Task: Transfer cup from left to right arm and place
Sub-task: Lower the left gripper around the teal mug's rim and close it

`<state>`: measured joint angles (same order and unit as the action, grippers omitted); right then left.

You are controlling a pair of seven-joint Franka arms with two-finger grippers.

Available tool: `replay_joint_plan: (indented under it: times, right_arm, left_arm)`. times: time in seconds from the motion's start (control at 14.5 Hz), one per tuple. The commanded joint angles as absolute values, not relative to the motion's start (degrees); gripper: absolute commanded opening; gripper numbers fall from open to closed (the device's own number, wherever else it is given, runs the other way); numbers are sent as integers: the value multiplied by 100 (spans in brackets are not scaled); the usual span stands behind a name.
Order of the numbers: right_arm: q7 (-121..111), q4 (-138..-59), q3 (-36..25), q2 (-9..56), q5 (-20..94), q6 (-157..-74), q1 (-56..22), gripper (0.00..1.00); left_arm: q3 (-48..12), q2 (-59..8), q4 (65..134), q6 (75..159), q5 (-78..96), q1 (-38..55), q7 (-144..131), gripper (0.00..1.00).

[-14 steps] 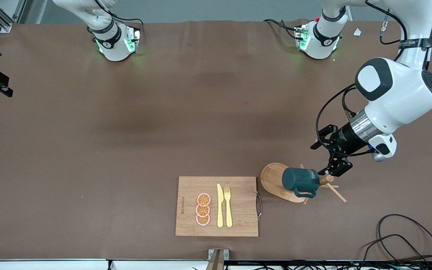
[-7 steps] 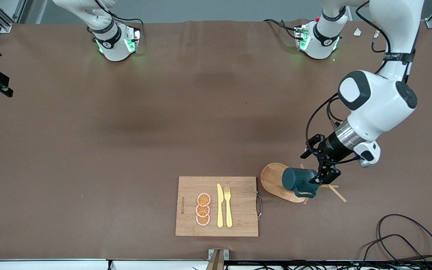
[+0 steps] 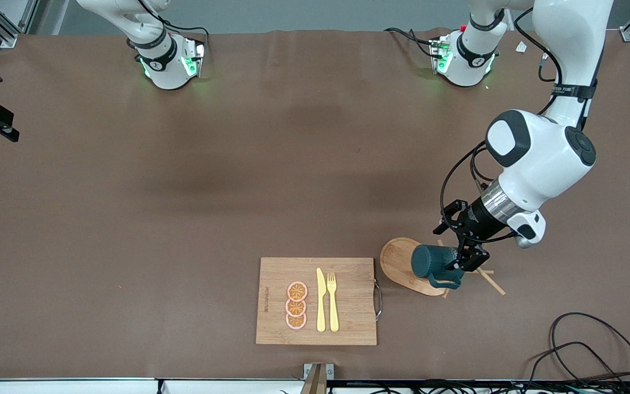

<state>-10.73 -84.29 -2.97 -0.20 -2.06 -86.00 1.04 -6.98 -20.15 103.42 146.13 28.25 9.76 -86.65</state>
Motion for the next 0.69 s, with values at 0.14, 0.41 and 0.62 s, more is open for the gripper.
replay_joint_plan:
  times: [0.14,0.41,0.62]
  right_arm:
    - [-1143,-8438,-264,-44,-158,-8596,167,100]
    - [-1143,-8438,-264,-44,-158,-8587,167,100]
    - [-1143,-8438,-264,-44,-158,-8578,167,100]
  left_arm:
    - [-694,-2346,10028,14687,2804,1002,-8605,100]
    - [-694,-2390,10011,14748,2760,1002,-8604,100]
    - [-694,-2531,9879,14765,2760,1002,-8604,100]
